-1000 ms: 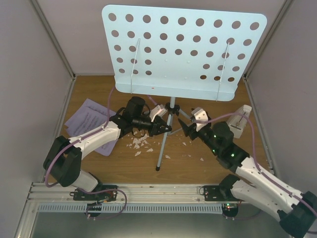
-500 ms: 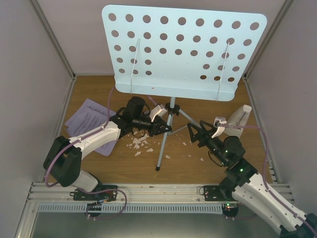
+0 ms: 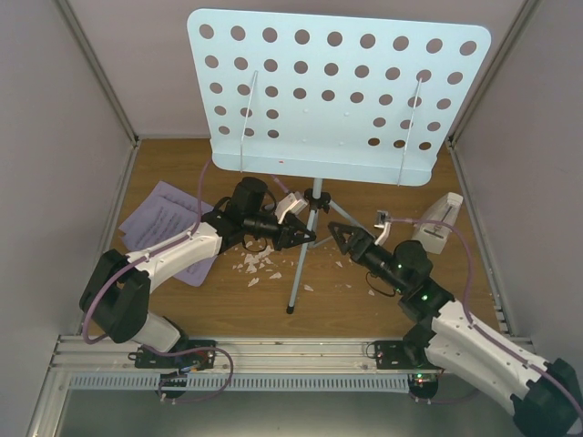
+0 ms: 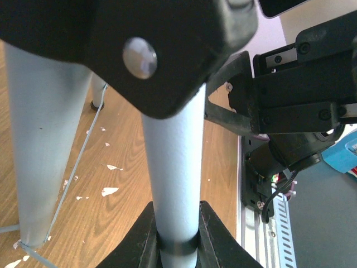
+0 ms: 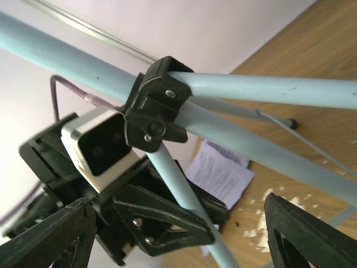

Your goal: Pack up the instrument practice props

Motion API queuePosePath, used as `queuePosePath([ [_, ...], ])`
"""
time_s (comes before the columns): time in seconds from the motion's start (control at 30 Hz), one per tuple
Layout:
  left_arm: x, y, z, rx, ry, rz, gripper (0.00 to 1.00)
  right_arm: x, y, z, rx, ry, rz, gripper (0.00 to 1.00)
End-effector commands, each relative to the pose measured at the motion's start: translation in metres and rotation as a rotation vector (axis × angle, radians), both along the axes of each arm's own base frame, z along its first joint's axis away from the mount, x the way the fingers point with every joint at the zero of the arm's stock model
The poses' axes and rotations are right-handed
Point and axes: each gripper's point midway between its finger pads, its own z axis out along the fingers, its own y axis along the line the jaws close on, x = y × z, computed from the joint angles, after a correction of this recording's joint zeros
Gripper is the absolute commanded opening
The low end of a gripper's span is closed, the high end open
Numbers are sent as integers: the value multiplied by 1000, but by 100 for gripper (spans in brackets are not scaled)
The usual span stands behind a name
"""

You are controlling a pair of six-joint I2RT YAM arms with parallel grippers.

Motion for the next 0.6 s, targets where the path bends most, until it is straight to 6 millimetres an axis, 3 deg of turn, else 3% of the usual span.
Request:
queuePosePath([
  [0.0, 2, -3, -2, 19, -55, -15, 0, 5, 8, 47, 259, 43, 32, 82],
  [0.2, 3, -3, -2, 21, -56, -13, 0, 22, 4, 54, 339, 105, -41, 82],
  [0.33, 3, -3, -2, 21, -54, -14, 0, 30, 7, 44, 389, 170, -41, 74],
  [0.57, 3, -3, -3, 22, -51, -16, 0, 39, 19, 44, 417, 203, -1, 68],
])
